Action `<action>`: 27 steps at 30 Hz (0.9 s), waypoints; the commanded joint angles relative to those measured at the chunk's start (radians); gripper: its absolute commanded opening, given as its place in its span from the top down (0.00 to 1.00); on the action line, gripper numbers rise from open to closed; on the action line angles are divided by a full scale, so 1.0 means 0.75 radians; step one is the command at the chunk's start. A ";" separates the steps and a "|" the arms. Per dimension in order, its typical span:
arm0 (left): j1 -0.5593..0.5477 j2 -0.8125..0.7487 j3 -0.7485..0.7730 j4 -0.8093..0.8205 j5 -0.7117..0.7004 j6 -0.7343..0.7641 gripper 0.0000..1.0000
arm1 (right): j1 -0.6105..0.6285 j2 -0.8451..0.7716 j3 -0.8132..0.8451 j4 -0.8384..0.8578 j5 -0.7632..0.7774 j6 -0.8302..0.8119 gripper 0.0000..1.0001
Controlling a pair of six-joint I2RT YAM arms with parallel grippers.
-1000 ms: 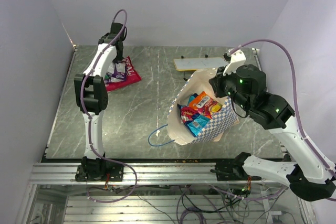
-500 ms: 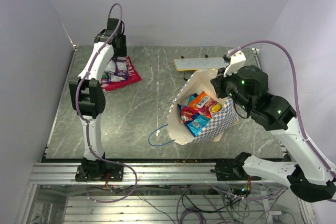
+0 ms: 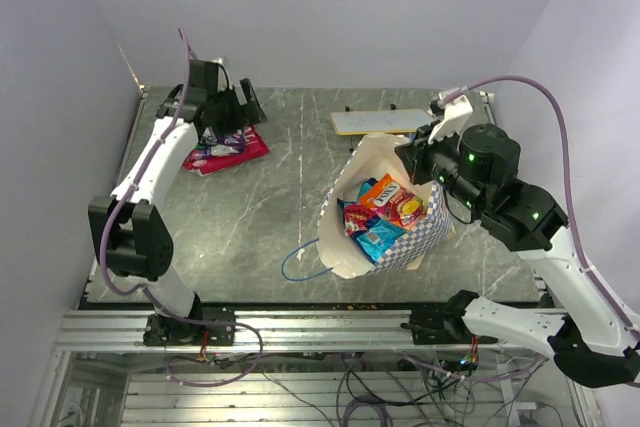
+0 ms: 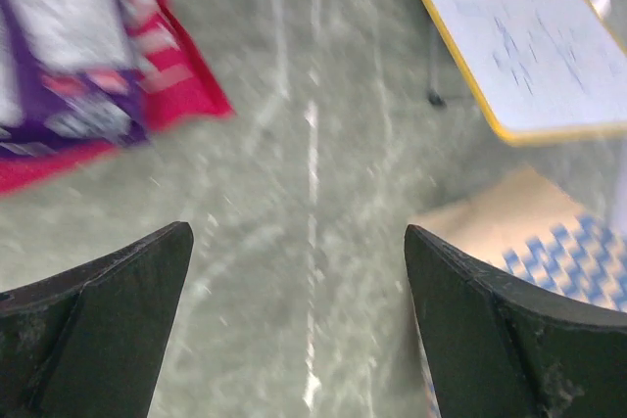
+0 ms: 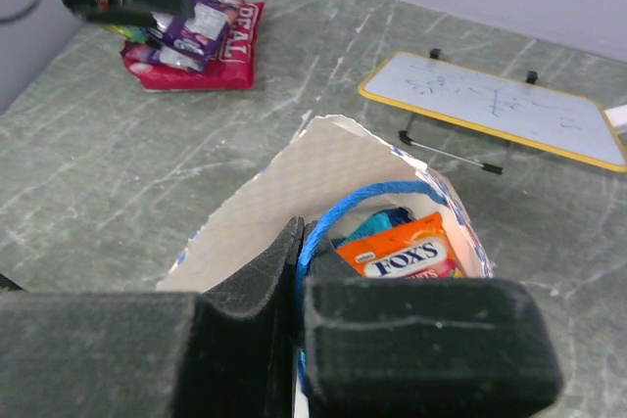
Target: Take the snacks out of the paper bag
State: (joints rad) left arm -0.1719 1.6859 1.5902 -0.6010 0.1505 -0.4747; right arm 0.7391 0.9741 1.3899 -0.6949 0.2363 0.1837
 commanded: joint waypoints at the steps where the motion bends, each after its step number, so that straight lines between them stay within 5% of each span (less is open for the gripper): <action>1: -0.130 -0.194 -0.172 0.034 0.395 -0.109 0.01 | 0.002 0.016 -0.017 0.141 -0.049 0.060 1.00; 8: -0.482 -0.566 -0.457 -0.112 0.366 -0.172 0.01 | 0.003 0.021 -0.059 0.202 -0.051 0.022 1.00; 16: -0.612 -1.022 -0.769 -0.043 0.350 -0.483 0.01 | 0.003 -0.012 -0.084 0.187 -0.026 0.016 1.00; 20: -0.708 -1.041 -0.881 -0.038 0.306 -0.593 0.05 | 0.003 -0.044 -0.081 0.159 0.026 0.015 1.00; 27: -1.062 -0.896 -0.758 -0.108 0.195 -0.565 0.12 | 0.004 -0.094 -0.082 0.184 0.132 -0.078 1.00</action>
State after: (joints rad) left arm -0.8394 0.9695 0.9520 -0.6563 0.3431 -0.8913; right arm 0.7391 0.9199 1.3205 -0.5808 0.2466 0.1692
